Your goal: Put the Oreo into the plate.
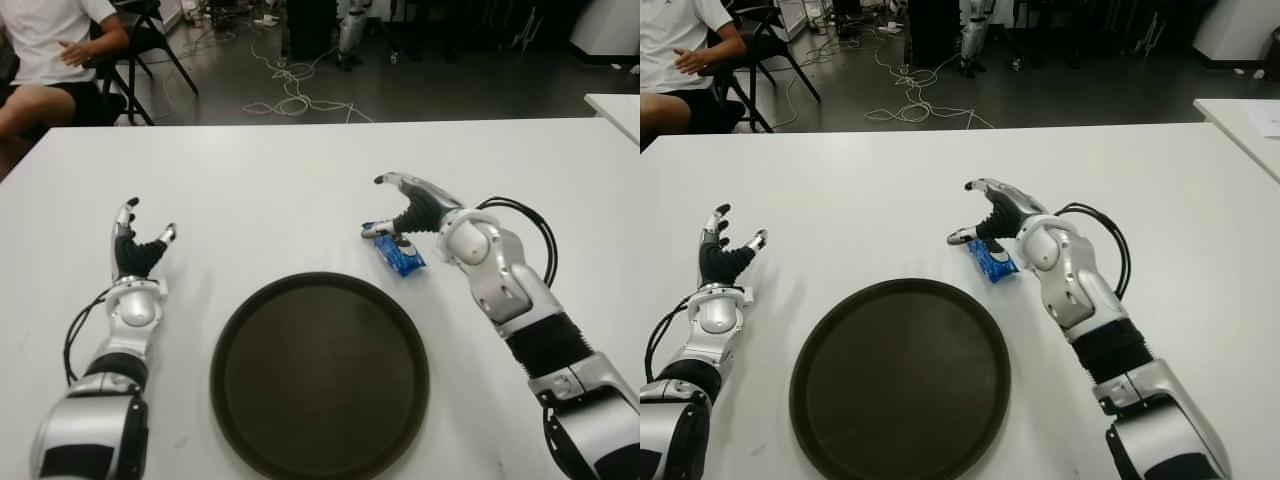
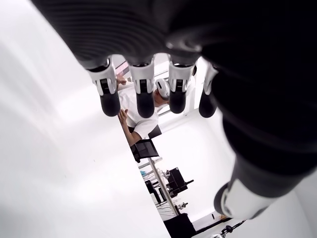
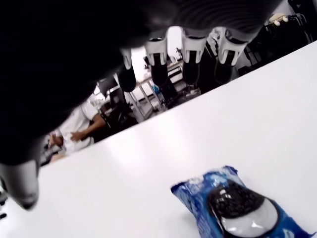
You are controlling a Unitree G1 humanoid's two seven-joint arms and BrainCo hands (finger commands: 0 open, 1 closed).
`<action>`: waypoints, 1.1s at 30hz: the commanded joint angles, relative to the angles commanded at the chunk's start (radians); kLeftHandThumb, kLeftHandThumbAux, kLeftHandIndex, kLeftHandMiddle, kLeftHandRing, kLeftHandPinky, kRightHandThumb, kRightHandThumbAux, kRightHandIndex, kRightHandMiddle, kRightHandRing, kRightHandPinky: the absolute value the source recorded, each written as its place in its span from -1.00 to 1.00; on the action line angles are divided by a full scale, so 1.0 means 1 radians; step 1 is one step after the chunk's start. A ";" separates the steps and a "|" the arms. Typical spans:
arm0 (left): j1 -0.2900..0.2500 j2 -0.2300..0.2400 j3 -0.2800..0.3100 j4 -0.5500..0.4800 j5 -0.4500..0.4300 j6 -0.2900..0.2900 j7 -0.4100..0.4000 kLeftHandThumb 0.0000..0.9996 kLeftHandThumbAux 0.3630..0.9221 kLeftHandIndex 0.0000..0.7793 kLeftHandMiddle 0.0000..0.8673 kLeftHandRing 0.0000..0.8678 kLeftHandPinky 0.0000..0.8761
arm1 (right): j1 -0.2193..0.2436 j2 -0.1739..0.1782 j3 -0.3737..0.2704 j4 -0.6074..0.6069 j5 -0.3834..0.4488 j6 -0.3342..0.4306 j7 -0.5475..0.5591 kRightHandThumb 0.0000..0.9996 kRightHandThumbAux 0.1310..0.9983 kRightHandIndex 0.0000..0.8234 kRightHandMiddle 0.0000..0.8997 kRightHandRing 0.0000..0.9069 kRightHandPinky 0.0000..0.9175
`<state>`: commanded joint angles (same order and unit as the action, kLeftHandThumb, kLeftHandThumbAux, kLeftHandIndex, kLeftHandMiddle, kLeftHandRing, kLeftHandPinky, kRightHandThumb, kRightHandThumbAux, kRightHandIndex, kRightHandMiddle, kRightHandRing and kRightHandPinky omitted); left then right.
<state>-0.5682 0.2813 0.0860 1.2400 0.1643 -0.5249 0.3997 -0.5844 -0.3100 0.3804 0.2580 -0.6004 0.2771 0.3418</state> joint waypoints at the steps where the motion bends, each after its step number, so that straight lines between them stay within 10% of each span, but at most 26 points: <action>1: 0.000 0.000 0.000 0.000 0.000 0.000 0.000 -1.00 0.34 -0.85 -0.82 -0.89 -0.94 | -0.002 -0.002 0.004 -0.001 -0.002 0.002 0.005 -1.00 -0.04 -1.00 -1.00 -1.00 -0.96; 22: -0.002 -0.006 0.007 -0.003 -0.006 0.001 0.005 -1.00 0.33 -0.85 -0.82 -0.89 -0.95 | -0.033 -0.002 0.098 0.011 -0.123 0.094 0.058 -1.00 -0.09 -1.00 -1.00 -1.00 -0.90; 28: -0.001 -0.008 0.003 -0.007 0.000 -0.006 0.014 -1.00 0.38 -0.84 -0.80 -0.86 -0.91 | -0.107 0.061 0.129 0.320 -0.131 0.052 -0.064 -1.00 0.02 -1.00 -1.00 -1.00 -0.97; 33: -0.001 -0.007 0.006 -0.006 -0.004 -0.003 0.007 -1.00 0.36 -0.84 -0.81 -0.86 -0.92 | -0.125 0.084 0.140 0.348 -0.138 0.105 -0.062 -1.00 0.06 -1.00 -1.00 -1.00 -0.99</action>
<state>-0.5693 0.2745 0.0919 1.2345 0.1601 -0.5281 0.4066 -0.7098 -0.2261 0.5202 0.6060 -0.7383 0.3823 0.2794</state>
